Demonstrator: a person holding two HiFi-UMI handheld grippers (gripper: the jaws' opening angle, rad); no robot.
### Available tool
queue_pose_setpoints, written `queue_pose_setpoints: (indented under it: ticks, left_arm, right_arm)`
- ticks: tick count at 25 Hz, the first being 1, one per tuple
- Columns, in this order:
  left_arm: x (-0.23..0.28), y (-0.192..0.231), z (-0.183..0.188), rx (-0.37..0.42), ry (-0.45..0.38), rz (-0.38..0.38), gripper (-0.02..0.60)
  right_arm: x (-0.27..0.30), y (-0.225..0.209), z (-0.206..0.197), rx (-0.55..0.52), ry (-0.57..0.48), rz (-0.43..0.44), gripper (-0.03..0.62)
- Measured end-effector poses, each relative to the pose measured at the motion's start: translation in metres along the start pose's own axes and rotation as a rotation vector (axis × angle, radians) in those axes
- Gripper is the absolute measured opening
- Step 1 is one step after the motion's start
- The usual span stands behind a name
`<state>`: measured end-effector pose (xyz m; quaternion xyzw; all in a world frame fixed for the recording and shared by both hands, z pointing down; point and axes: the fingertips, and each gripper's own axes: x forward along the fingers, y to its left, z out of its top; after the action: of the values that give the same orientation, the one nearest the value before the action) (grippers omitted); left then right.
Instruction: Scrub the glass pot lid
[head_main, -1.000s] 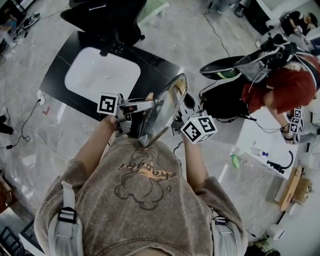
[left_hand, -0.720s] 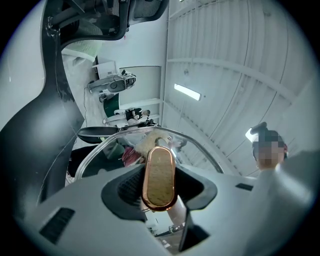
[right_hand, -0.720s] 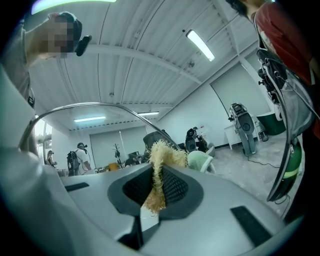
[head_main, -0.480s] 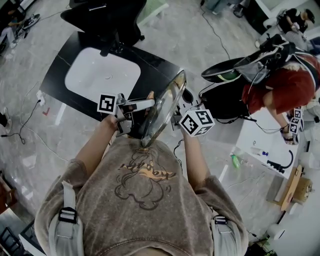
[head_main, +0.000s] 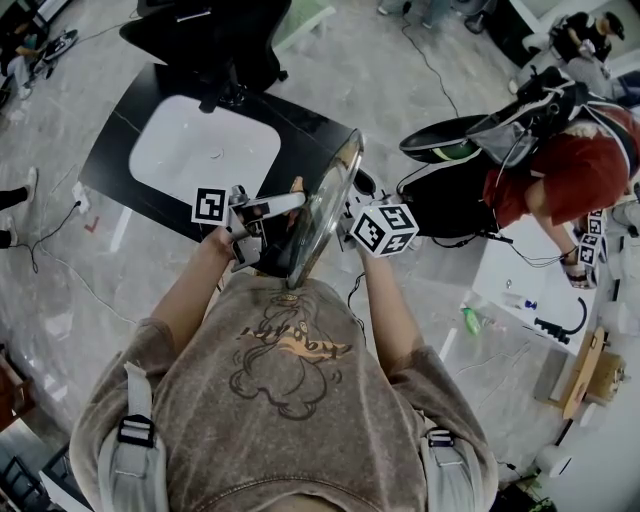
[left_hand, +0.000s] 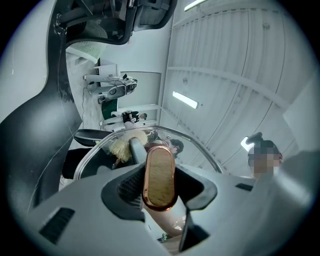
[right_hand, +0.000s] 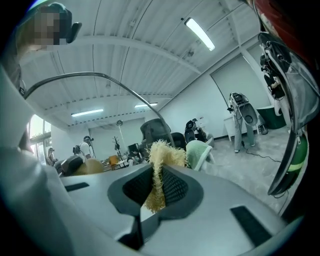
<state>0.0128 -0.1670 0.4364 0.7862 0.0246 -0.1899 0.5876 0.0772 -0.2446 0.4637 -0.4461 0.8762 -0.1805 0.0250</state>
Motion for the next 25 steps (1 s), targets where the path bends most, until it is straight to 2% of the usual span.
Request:
queue_pose_setpoints:
  ticks: [16, 25]
  left_arm:
    - [-0.001, 0.005, 0.013, -0.013, -0.041, -0.002, 0.181]
    - [-0.006, 0.006, 0.020, -0.017, -0.077, -0.006, 0.181]
  right_arm:
    - [0.016, -0.018, -0.049, 0.072, 0.108, -0.018, 0.041]
    - [0.016, -0.009, -0.078, 0.098, 0.188, 0.025, 0.041]
